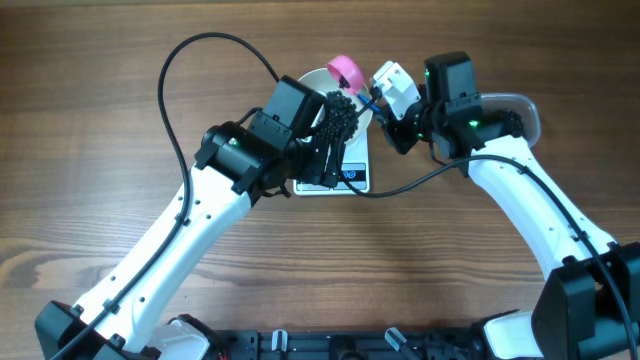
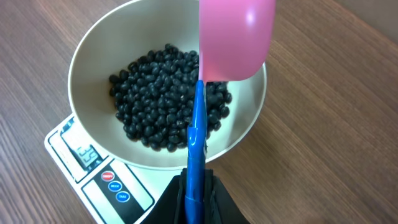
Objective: Scoop item into bowl and weigh 150g on scale
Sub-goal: 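Tilt scoop over white bowl to pour beans with right gripper, then move empty scoop back to bean tub with right gripper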
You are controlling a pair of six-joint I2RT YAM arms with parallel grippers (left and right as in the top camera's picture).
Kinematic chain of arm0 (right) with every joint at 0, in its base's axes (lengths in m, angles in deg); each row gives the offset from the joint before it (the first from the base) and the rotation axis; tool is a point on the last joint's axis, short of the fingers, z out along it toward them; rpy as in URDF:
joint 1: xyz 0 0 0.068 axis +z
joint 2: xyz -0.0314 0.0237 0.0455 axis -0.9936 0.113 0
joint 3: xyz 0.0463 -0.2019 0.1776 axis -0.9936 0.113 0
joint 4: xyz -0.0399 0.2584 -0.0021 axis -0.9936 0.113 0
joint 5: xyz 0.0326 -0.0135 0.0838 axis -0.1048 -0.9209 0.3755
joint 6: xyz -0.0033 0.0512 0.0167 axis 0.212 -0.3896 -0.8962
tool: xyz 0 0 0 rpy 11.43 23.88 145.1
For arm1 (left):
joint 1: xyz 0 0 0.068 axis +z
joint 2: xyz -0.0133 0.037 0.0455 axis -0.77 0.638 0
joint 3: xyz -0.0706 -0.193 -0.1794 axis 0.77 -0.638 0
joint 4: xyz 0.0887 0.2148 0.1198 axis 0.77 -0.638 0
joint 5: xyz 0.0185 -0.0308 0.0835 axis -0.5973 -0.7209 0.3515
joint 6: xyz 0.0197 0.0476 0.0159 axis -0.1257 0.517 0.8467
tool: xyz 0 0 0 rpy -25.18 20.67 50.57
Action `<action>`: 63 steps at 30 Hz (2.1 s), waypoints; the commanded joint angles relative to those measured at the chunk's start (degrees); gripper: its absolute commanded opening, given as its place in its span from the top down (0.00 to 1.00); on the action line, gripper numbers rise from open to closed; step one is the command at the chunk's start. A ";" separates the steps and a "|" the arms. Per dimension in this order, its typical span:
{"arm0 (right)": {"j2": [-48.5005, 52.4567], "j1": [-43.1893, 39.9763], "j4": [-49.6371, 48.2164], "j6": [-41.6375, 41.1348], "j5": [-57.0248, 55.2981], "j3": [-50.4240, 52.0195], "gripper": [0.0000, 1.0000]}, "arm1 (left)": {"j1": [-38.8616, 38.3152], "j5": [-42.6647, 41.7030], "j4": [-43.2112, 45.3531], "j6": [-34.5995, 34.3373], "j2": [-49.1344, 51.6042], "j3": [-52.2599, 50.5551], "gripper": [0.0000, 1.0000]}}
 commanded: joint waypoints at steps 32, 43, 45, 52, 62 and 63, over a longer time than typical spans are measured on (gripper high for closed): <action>-1.73 0.20 -0.55 15.08 0.92 -0.44 0.96 | -0.20 0.52 0.00 0.72 -0.76 0.90 0.00; -1.73 0.20 -0.50 9.57 0.28 -0.44 0.96 | -0.20 0.55 0.00 0.70 -0.79 0.90 0.00; -1.73 0.20 -0.55 2.12 1.97 -0.44 0.96 | -0.20 0.52 0.00 0.72 -0.79 0.90 0.00; -4.22 -1.79 -5.25 -13.70 2.40 -0.44 0.96 | -0.20 0.52 0.00 0.72 -0.79 0.90 0.00; -13.03 -20.22 1.51 -13.53 -1.36 -0.44 0.96 | -0.20 0.55 0.00 0.70 -0.79 0.90 0.00; -13.29 -21.84 3.04 -13.53 -2.08 -0.44 0.96 | -0.20 0.55 0.00 0.72 -0.76 0.90 0.00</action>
